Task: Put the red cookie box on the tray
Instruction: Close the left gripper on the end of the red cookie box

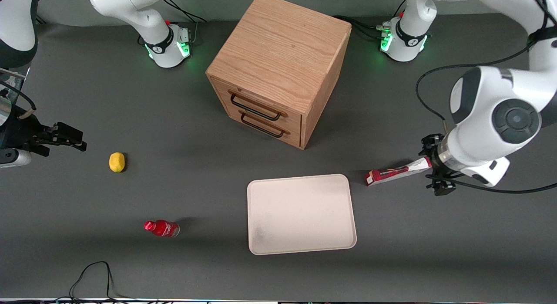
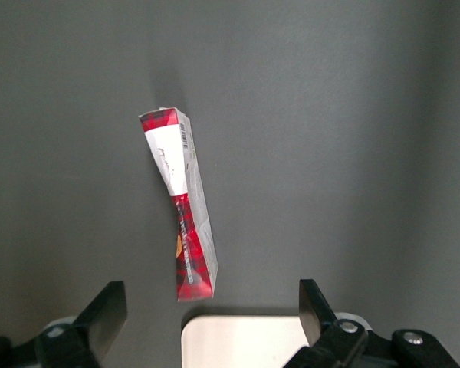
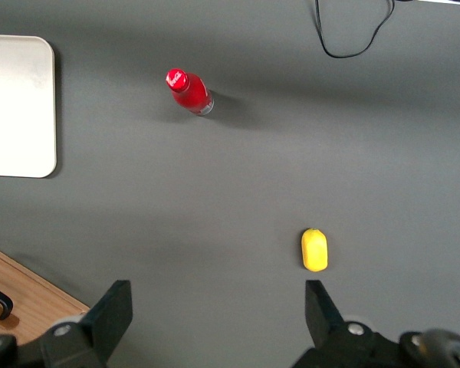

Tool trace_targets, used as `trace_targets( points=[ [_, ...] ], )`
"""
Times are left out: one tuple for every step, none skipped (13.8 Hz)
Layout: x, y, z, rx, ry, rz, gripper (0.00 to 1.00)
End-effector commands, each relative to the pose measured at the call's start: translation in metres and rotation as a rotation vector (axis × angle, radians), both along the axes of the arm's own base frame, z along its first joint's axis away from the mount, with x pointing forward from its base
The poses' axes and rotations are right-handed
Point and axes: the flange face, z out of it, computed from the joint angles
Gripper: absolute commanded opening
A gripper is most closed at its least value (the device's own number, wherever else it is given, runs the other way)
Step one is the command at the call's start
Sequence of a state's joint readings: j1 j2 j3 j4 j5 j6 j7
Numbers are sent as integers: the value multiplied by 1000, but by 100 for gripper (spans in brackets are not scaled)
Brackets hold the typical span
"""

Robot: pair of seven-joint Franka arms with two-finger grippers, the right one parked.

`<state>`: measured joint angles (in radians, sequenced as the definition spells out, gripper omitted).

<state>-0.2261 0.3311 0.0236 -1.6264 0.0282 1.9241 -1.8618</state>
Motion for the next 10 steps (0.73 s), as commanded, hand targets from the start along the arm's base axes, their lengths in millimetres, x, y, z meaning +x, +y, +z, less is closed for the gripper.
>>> trace_targets(
  points=[
    [-17,6,-28,11,-14,13,100],
    [-21,6,-38,10,-12,12,100],
    [-24,7,-48,9,-15,11,100],
    [-27,7,-58,7,-22,11,100],
    [-30,8,-68,5,-28,16,100],
    [-34,8,-79,2,-36,21,100],
    [-37,9,-89,0,-40,21,100],
    [-40,9,-98,-1,-43,20,100],
    [-44,10,-108,-3,-47,21,100],
    [-49,12,-116,-5,-56,25,100]
  ],
)
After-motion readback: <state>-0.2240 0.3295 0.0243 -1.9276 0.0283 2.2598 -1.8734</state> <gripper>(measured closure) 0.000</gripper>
